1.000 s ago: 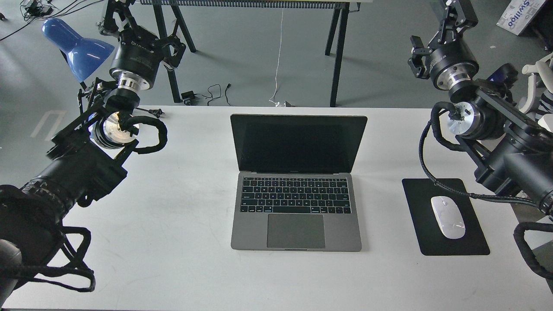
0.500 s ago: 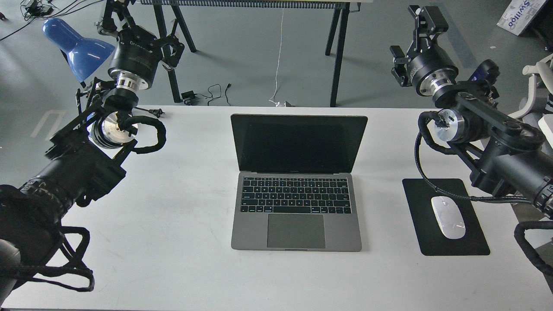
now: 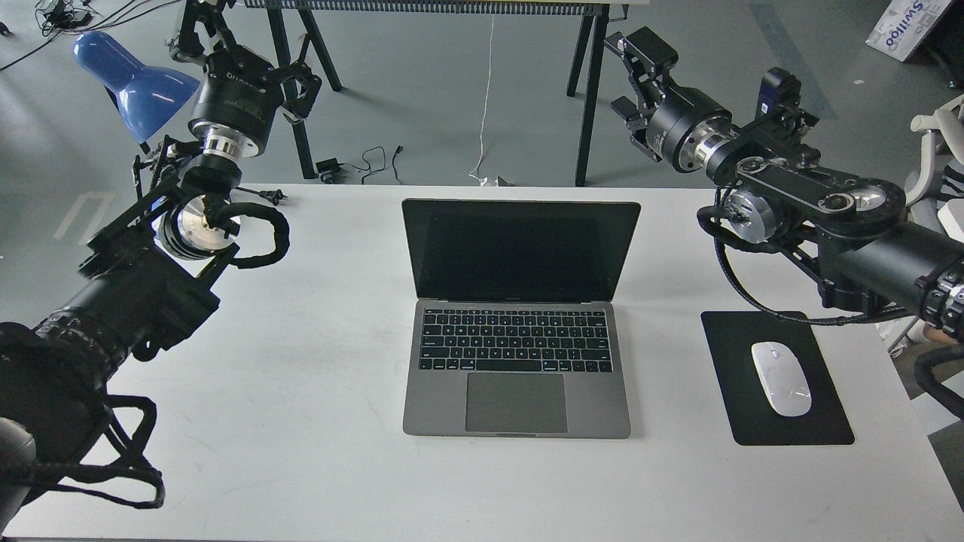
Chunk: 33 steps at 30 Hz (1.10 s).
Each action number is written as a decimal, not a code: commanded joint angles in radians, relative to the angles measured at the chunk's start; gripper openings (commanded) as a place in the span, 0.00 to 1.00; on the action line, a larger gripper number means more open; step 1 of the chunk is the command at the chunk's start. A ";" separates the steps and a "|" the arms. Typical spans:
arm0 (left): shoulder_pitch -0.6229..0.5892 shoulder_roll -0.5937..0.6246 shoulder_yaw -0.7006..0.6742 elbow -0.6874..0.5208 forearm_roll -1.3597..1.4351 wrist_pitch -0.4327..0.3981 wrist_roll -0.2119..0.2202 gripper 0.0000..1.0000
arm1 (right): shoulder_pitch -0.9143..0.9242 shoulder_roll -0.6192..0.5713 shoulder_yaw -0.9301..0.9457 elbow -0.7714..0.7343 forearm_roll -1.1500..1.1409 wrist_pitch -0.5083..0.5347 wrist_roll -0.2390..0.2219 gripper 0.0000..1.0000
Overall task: Close notebook with right arm
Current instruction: 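Raise the right gripper and swing it over the laptop screen's top edge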
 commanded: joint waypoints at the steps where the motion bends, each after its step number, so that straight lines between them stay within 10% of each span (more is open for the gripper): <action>1: 0.000 0.000 0.000 0.000 0.000 0.000 0.000 1.00 | 0.013 0.015 -0.072 -0.004 0.000 0.013 -0.003 0.98; 33: 0.000 0.000 0.000 0.000 -0.002 0.002 0.000 1.00 | 0.036 -0.017 -0.268 0.180 -0.099 0.079 -0.025 0.98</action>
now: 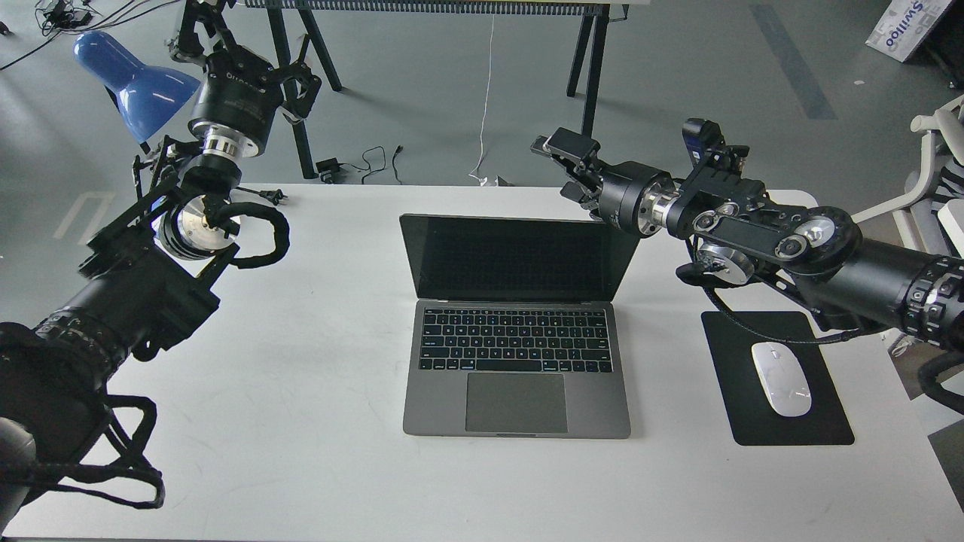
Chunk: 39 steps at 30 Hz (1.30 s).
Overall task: Close notebook with right arm
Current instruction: 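Raise the right gripper and swing it over the laptop screen's top edge, then push the laptop screen down toward the keyboard with the right gripper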
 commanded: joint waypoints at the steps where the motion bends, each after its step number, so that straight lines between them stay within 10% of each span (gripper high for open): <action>1: 0.000 0.002 0.000 0.000 0.000 0.000 0.000 1.00 | 0.013 -0.036 -0.040 0.061 -0.009 0.000 0.000 0.98; 39: -0.002 0.002 0.000 0.003 0.000 -0.002 0.000 1.00 | 0.033 -0.174 -0.186 0.343 -0.202 0.000 -0.001 0.98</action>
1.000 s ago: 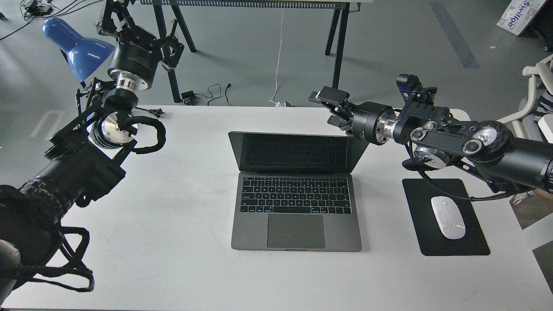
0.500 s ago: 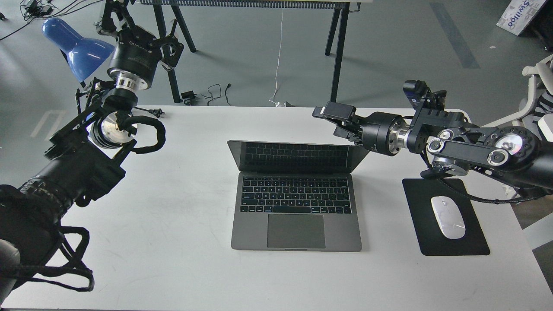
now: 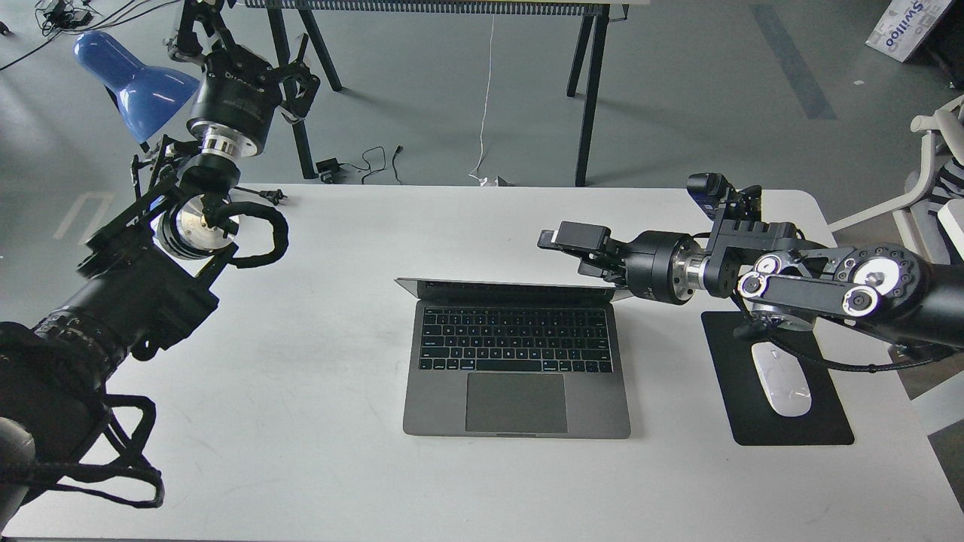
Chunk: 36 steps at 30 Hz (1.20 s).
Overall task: Close notebook with right arm
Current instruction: 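Push the laptop screen down toward the keyboard with the right gripper, then press the closed lid flat with the right gripper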
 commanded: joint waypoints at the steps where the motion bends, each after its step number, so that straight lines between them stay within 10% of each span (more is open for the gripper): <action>1: 0.000 0.000 0.000 0.000 0.000 -0.001 0.000 1.00 | -0.004 0.012 -0.027 0.009 -0.005 0.000 -0.001 0.98; 36: 0.000 0.000 0.000 0.000 0.000 -0.001 0.000 1.00 | -0.031 0.137 -0.177 0.024 -0.249 -0.018 -0.002 0.98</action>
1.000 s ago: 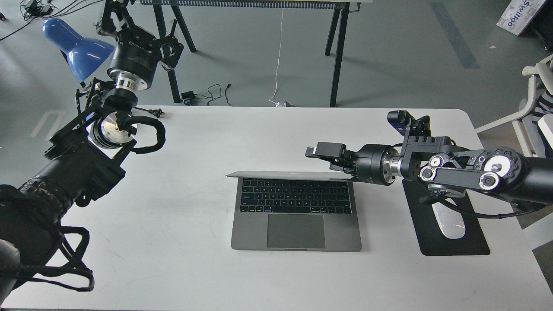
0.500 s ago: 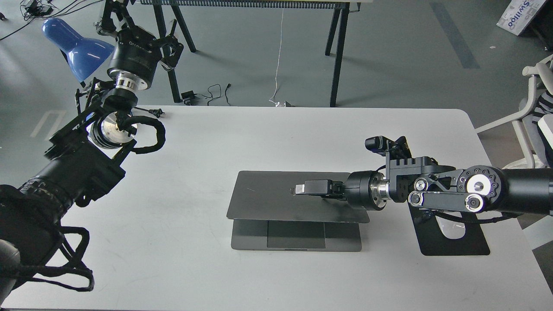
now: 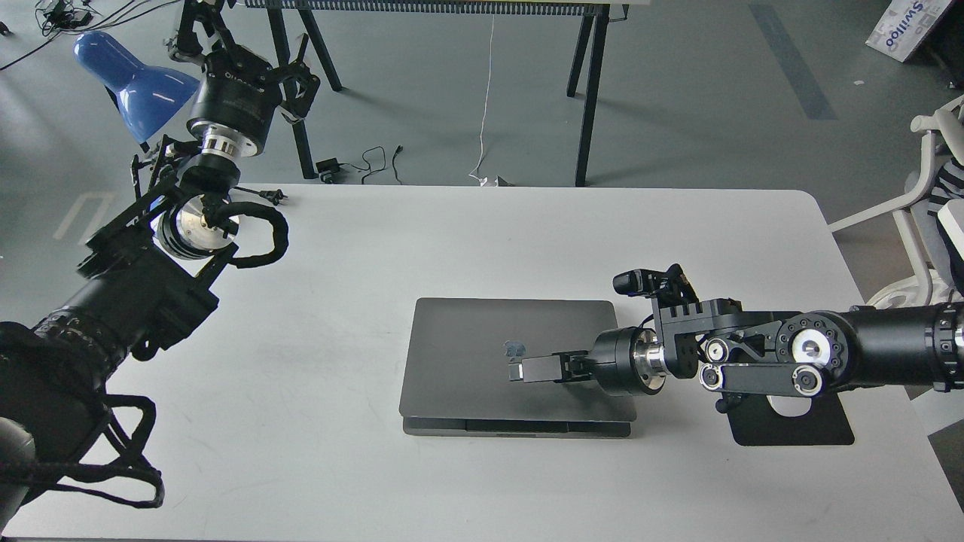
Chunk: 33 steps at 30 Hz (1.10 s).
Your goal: Close notebook with right arm
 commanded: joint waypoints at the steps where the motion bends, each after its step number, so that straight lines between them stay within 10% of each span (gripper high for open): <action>1: 0.000 0.000 0.000 0.000 0.000 -0.001 0.000 1.00 | -0.002 0.001 -0.005 -0.004 -0.013 0.000 0.000 0.98; 33: 0.000 0.000 0.000 0.002 0.000 0.001 0.000 1.00 | -0.034 0.033 -0.028 -0.087 -0.171 -0.025 -0.012 0.98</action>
